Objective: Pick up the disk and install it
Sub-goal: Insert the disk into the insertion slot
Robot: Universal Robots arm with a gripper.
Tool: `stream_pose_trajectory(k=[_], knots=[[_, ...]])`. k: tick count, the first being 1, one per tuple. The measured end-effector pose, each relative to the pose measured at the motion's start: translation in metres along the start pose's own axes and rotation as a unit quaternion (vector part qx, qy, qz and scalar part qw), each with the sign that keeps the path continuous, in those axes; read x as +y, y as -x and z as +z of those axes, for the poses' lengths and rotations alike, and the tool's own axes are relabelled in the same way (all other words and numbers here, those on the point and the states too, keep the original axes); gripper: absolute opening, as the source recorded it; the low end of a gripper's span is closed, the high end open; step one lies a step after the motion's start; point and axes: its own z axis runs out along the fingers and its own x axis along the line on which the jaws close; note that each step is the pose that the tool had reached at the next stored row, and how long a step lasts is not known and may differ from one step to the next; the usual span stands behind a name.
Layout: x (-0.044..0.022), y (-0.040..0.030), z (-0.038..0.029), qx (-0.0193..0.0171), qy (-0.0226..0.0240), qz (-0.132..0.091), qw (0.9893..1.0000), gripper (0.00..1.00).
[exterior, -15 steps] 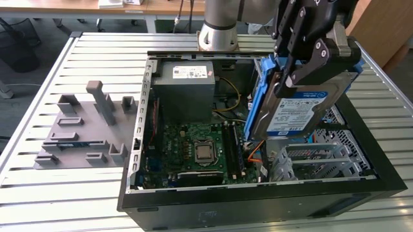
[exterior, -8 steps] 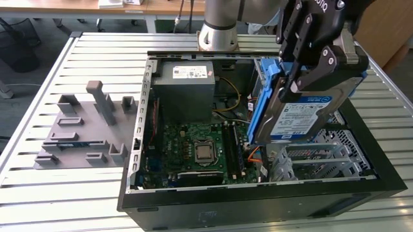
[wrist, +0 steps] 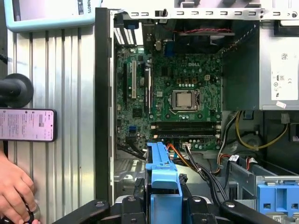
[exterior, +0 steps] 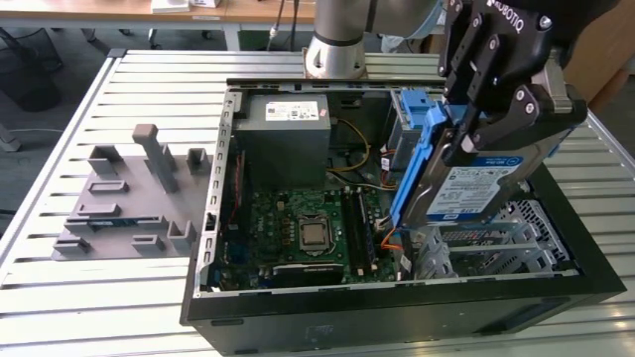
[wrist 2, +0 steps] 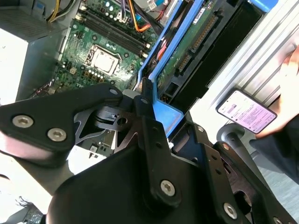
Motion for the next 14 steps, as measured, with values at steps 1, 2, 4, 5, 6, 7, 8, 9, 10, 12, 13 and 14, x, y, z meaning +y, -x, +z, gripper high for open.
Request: stream_pose_trajectory(k=[1, 2, 4, 5, 6, 7, 8, 9, 10, 12, 13, 14], knots=[[-0.0018, -0.0002, 0.0004, 0.0000, 0.0000, 0.000, 1.0000, 0.36], [-0.0039, -0.0004, 0.0008, 0.0000, 0.0000, 0.000, 1.0000, 0.36], [-0.0090, -0.0006, 0.0015, 0.0000, 0.0000, 0.000, 1.0000, 0.36], [-0.0114, -0.0007, 0.0019, 0.0000, 0.0000, 0.000, 1.0000, 0.36], [-0.0141, -0.0009, 0.0023, 0.0000, 0.0000, 0.000, 1.0000, 0.36], [-0.0164, -0.0010, 0.0026, 0.0000, 0.0000, 0.000, 1.0000, 0.36], [-0.0188, -0.0012, 0.0031, 0.0000, 0.0000, 0.000, 1.0000, 0.36], [-0.0211, -0.0013, 0.0034, 0.0000, 0.0000, 0.000, 1.0000, 0.36], [-0.0233, -0.0013, 0.0039, -0.0001, 0.0000, 0.000, 1.0000, 0.36], [-0.0277, -0.0014, 0.0046, 0.0000, 0.0000, 0.000, 1.0000, 0.36], [-0.0297, -0.0014, 0.0049, 0.0000, 0.0000, 0.000, 1.0000, 0.36], [-0.0319, -0.0014, 0.0053, 0.0000, 0.0000, 0.000, 1.0000, 0.36]])
